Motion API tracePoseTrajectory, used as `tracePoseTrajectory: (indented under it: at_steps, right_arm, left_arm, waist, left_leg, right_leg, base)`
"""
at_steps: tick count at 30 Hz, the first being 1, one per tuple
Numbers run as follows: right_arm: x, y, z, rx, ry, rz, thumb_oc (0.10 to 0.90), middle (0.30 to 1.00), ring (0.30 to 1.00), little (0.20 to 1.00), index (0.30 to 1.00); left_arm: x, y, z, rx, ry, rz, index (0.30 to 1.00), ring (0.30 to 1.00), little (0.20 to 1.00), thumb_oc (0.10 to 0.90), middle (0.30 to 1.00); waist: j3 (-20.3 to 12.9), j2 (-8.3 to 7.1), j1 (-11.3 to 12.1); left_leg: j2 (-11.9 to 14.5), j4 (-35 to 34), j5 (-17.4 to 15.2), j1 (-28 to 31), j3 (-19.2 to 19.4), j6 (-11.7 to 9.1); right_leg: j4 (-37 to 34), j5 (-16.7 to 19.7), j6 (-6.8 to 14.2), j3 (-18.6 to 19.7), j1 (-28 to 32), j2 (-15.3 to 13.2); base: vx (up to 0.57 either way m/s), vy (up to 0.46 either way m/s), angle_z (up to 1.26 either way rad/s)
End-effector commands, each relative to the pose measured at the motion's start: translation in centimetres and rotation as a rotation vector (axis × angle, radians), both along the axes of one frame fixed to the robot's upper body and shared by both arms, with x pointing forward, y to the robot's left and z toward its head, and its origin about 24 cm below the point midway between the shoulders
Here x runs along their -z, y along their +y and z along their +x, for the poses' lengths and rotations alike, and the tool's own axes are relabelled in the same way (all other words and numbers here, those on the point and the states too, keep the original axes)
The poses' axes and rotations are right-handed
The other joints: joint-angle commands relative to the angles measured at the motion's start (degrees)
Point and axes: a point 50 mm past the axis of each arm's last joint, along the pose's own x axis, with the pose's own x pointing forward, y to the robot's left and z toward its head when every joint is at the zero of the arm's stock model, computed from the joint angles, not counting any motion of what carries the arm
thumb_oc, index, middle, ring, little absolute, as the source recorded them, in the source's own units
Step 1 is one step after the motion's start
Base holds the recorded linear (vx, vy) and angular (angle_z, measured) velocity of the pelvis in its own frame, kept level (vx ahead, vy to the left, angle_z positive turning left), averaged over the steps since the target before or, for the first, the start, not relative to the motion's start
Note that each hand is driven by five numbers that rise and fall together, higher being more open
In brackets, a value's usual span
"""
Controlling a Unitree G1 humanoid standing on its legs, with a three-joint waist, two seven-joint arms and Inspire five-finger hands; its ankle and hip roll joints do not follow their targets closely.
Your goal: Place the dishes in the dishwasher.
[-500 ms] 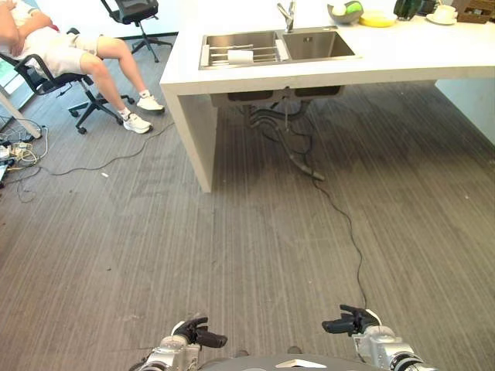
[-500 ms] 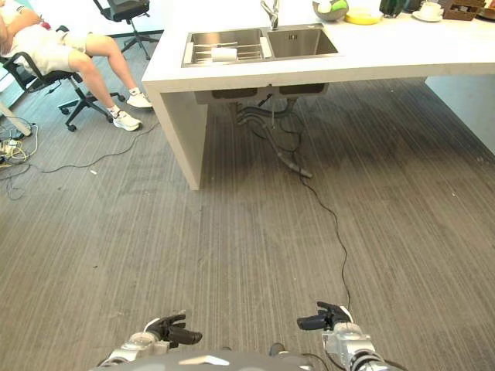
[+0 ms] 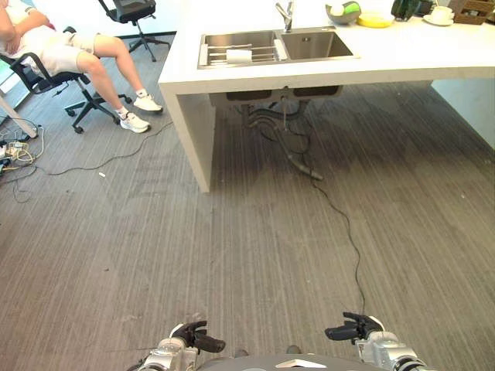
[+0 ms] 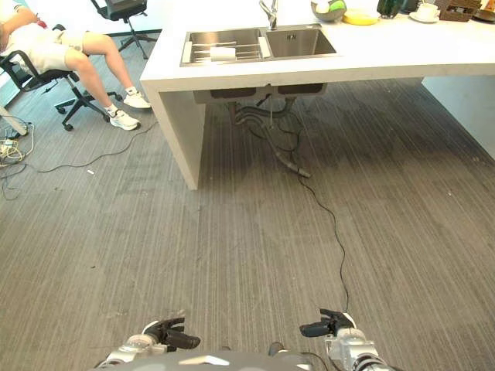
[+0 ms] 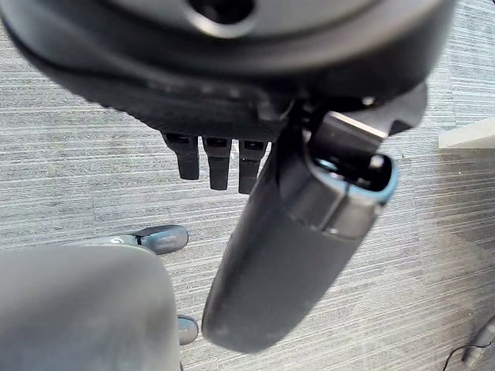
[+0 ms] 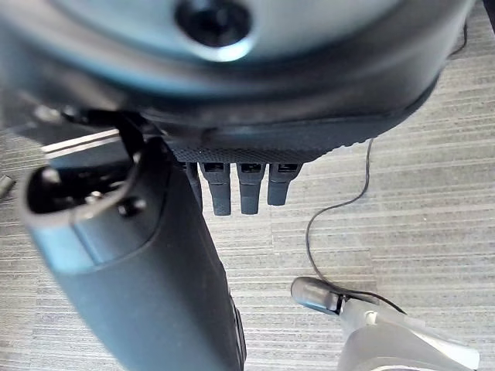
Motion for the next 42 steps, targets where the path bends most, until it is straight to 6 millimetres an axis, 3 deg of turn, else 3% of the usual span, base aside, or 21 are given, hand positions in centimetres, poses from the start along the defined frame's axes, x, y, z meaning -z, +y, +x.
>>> tracePoseTrajectory:
  at_steps: [1,16,29,39,42]
  right_arm:
    - [-0.4,0.1,1.6,-0.018,-0.038,-0.013,0.8,0.9,0.9,0.9,0.9]
    - [0.4,0.6,-0.1,-0.015,0.029,-0.007,0.8,0.9,0.9,0.9,0.9]
    - [-0.1,0.6,1.3,-0.004,-0.014,-0.007,0.8,0.9,0.9,0.9,0.9]
    - [-0.3,0.9,2.1,-0.04,-0.022,-0.012,0.8,0.9,0.9,0.9,0.9]
    - [-0.6,1.1,3.0,-0.056,-0.044,-0.009,0.8,0.9,0.9,0.9,0.9]
  left_arm:
    - [-0.3,0.2,1.5,0.017,-0.007,0.02,0.9,0.9,0.9,0.8,0.9]
    - [0.3,-0.3,0.0,0.092,0.06,0.057,0.9,0.9,0.9,0.8,0.9]
    - [-0.1,-0.2,1.3,0.037,0.01,0.039,0.9,0.9,0.9,0.8,0.9]
    - [-0.7,0.4,2.7,0.08,-0.028,0.079,0.9,0.9,0.9,0.8,0.9]
    - [-1.1,0.7,3.6,0.078,-0.056,0.088,0.9,0.9,0.9,0.8,0.9]
  waist:
    - [-1.57,-2.74,0.44]
    - [-1.67,-2.76,0.41]
    - [0.36,-2.57,0.42]
    - [0.9,-3.44,0.68]
    - [1.38,-3.45,0.98]
  left_leg:
    - [0.43,0.0,-2.15,-1.66,1.58,-3.08]
    - [0.34,0.0,-2.15,-1.78,1.24,-3.16]
    - [-0.46,0.0,-1.57,-4.67,1.0,-2.54]
    - [-1.14,0.0,-2.2,-5.28,1.4,-1.55]
    - [-1.25,0.0,-2.63,-5.24,2.14,-0.6]
  right_leg:
    - [0.71,-1.47,7.43,-0.03,-0.61,-5.23]
    - [0.71,-1.54,7.46,-0.25,-0.69,-5.21]
    - [0.71,-0.48,7.74,0.15,-3.17,-5.76]
    - [0.95,0.82,8.42,0.66,-4.31,-6.28]
    - [7.15,-0.16,8.97,1.06,-7.43,-7.07]
  base:
    - [0.0,0.0,0.0]
    - [0.0,0.0,0.0]
    - [0.0,0.017,0.0]
    - [0.01,0.038,-0.01]
    - [0.0,0.114,-0.14]
